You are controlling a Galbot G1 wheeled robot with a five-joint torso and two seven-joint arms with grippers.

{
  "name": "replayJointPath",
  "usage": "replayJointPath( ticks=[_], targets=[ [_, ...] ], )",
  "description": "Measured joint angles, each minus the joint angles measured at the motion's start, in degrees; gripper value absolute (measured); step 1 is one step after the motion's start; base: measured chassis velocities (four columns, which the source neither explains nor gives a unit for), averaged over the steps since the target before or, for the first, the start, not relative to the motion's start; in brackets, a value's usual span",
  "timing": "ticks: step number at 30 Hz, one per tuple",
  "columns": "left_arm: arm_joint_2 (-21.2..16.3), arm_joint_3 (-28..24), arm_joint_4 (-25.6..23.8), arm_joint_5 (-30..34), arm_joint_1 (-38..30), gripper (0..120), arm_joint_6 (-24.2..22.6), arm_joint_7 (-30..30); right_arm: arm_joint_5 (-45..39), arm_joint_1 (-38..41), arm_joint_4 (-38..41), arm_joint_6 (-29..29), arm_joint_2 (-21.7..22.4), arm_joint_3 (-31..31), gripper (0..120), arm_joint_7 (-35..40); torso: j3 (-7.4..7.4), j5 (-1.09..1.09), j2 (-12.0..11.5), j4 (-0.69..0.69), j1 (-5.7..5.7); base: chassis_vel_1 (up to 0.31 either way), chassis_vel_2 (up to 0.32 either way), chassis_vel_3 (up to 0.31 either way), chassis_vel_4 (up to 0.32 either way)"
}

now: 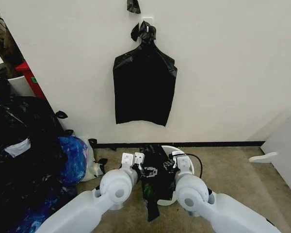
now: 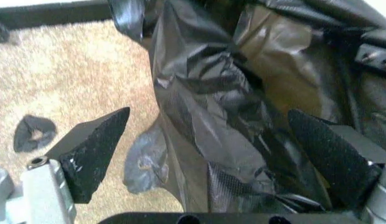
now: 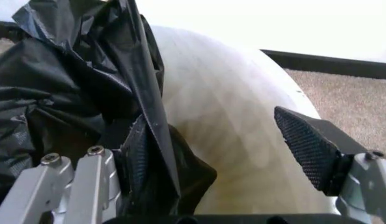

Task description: Place the garbage bag over the trash bin.

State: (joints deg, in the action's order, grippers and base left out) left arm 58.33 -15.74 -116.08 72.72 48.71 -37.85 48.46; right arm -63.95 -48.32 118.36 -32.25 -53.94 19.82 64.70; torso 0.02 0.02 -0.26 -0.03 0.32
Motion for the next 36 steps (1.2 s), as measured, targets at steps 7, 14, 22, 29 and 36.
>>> replayJointPath(
  ticks=[7,14,22,29,36],
  targets=[
    [1.24,-1.21,1.74,0.8,-0.61,99,0.41,0.72,0.24,-1.2,0.39,-0.3,0.44,-0.6,70,-0.42,0.0,0.0,0.0,0.0,0.0,0.0,0.0,0.0,0.0],
    [2.27,-2.71,3.44,0.68,-1.45,81,0.58,1.36,0.32,-1.21,0.46,-0.35,0.43,-0.66,70,-0.46,0.0,0.0,0.0,0.0,0.0,0.0,0.0,0.0,0.0],
    [2.74,-3.43,5.38,0.89,-1.7,53,0.65,2.19,0.48,-2.11,0.47,-0.54,0.73,-1.86,71,-1.06,0.0,0.0,0.0,0.0,0.0,0.0,0.0,0.0,0.0],
    [3.39,-4.32,6.83,0.93,-2.31,26,0.93,2.39,1.21,-3.29,0.5,-0.64,1.26,-3.11,70,-2.19,0.0,0.0,0.0,0.0,0.0,0.0,0.0,0.0,0.0],
    [4.24,-5.53,7.02,0.91,-2.27,2,1.84,3.05,1.64,-4.27,1.0,-0.65,1.79,-3.85,70,-2.81,0.0,-0.02,0.0,0.0,0.0,0.0,0.0,0.0,0.0]
  ],
)
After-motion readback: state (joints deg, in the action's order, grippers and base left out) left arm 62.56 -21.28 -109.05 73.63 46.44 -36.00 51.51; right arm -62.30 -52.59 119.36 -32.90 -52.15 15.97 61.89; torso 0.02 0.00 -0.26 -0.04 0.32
